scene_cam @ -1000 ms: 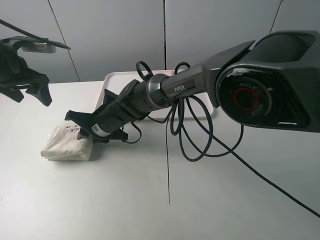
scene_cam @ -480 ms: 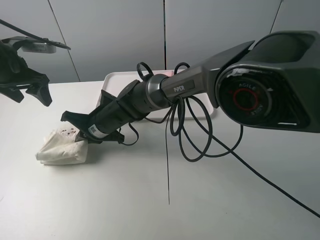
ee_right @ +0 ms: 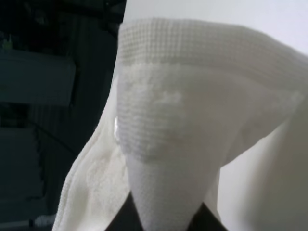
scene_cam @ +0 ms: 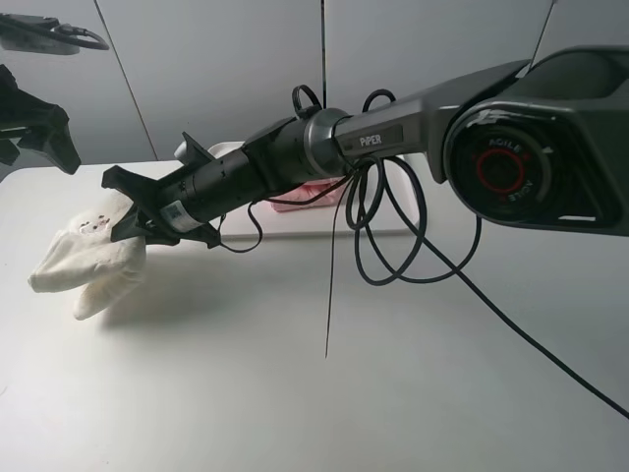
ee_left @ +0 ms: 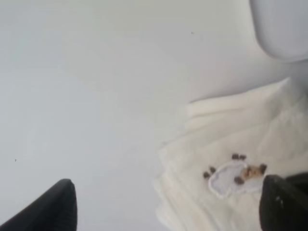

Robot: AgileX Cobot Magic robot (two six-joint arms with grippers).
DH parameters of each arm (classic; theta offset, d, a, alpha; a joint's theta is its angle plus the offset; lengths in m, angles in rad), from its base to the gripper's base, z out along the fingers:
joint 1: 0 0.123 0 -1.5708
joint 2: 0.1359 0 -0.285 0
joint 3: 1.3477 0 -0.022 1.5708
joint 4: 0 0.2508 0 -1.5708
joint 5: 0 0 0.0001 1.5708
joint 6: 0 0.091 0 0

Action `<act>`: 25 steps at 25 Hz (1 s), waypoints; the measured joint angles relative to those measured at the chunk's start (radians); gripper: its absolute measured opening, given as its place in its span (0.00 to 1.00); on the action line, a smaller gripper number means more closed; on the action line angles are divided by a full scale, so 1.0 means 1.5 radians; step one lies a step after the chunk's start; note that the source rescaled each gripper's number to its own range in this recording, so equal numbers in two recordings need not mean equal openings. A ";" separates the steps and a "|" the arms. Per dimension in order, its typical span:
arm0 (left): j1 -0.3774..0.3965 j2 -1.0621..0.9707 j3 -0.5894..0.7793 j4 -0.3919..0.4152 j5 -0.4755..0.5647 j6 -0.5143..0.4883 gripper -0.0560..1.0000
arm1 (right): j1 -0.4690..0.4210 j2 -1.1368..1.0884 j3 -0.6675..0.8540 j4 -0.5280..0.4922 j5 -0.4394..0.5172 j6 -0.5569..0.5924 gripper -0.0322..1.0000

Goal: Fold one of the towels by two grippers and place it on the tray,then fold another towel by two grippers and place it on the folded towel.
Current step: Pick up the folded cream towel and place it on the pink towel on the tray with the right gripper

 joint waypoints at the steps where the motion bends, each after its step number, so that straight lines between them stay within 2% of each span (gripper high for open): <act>1: 0.000 -0.009 0.000 0.001 0.000 0.000 0.97 | -0.010 0.000 -0.009 -0.012 0.015 0.005 0.12; 8: 0.000 -0.047 -0.035 0.002 0.038 0.000 0.97 | -0.082 0.000 -0.062 -0.108 0.075 0.060 0.12; 14: 0.000 -0.050 -0.039 0.002 0.056 0.000 0.97 | -0.125 0.000 -0.136 -0.136 0.111 0.103 0.12; 19: 0.000 -0.050 -0.039 0.002 0.057 0.000 0.97 | -0.160 0.000 -0.205 -0.191 0.128 0.152 0.12; 25: 0.000 -0.050 -0.039 0.002 0.057 0.001 0.97 | -0.232 0.000 -0.226 -0.229 0.156 0.183 0.12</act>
